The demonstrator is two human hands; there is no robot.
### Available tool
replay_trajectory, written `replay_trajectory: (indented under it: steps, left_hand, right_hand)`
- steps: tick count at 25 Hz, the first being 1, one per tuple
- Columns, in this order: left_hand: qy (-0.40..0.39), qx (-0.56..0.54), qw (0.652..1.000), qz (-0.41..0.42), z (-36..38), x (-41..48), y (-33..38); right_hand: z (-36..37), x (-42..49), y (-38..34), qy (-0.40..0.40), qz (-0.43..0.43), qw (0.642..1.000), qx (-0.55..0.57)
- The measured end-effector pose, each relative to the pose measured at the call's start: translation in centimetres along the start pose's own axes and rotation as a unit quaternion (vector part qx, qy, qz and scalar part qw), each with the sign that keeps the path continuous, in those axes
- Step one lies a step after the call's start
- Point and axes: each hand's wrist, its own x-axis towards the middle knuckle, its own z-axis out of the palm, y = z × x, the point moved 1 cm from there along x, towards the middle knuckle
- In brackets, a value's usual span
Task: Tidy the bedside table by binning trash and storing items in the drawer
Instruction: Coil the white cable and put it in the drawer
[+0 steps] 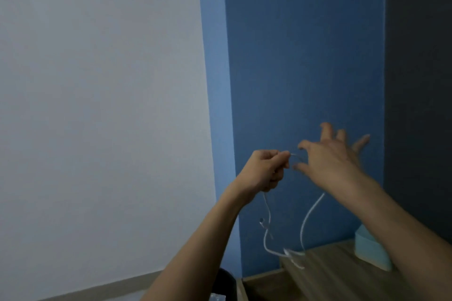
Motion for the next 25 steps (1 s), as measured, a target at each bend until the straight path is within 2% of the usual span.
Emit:
replay_trajectory:
  steps: [2, 4, 7, 8, 9, 11, 12, 13, 14, 15, 17, 21, 23, 25]
  left_hand:
    - [0.005, 0.02, 1.0, 0.015, -0.8, -0.9, 1.8]
    - [0.007, 0.019, 1.0, 0.024, -1.7, -1.8, 3.1]
    - [-0.031, -0.019, 0.999, 0.016, -3.7, -3.6, 3.7]
    - [-0.044, -0.029, 0.999, 0.01, -4.4, -4.2, 3.5]
    - [-0.05, -0.034, 0.998, 0.005, -4.9, -4.7, 3.4]
    - [-0.032, -0.03, 0.999, 0.002, -5.6, -5.2, 3.4]
    - [-0.016, -0.022, 1.0, 0.004, -5.7, -5.2, 3.5]
    - [-0.002, -0.011, 1.0, 0.008, -5.7, -5.2, 3.7]
    - [0.005, -0.001, 1.0, 0.01, -5.7, -5.3, 4.0]
    - [0.008, -0.001, 1.0, 0.009, -5.7, -5.5, 4.2]
    - [-0.004, -0.039, 0.999, -0.003, -6.1, -6.2, 4.4]
    - [-0.089, -0.172, 0.981, -0.022, -7.4, -7.7, 4.7]
    - [-0.161, -0.204, 0.966, -0.016, -7.7, -8.5, 4.7]
    - [-0.213, -0.21, 0.954, -0.001, -7.6, -9.4, 4.7]
  right_hand:
    - [-1.2, 0.1, -1.3, 0.004, -0.091, 0.992, 0.084]
    - [-2.0, 0.2, -2.4, 0.005, -0.183, 0.954, 0.237]
    - [-2.9, 1.6, -1.2, 0.031, -0.124, 0.897, 0.423]
    - [-3.1, 2.0, -0.7, 0.04, -0.108, 0.888, 0.445]
    - [-3.1, 2.3, -0.3, 0.028, -0.101, 0.896, 0.432]
    - [-3.1, 2.0, -0.5, -0.037, -0.176, 0.913, 0.367]
    - [-3.3, 1.3, -1.2, -0.079, -0.229, 0.896, 0.373]
    - [-3.7, 0.5, -2.1, -0.112, -0.272, 0.86, 0.417]
    - [-4.2, -0.2, -3.0, -0.114, -0.299, 0.832, 0.453]
    - [-4.6, -0.3, -3.6, -0.086, -0.304, 0.823, 0.473]
    - [-4.8, 0.6, -3.8, 0.009, -0.27, 0.829, 0.489]
    - [-5.5, 1.7, -3.3, 0.169, -0.246, 0.853, 0.428]
    - [-6.2, 2.3, -2.5, 0.24, -0.199, 0.838, 0.448]
    - [-6.5, 3.1, -1.3, 0.253, -0.148, 0.819, 0.493]
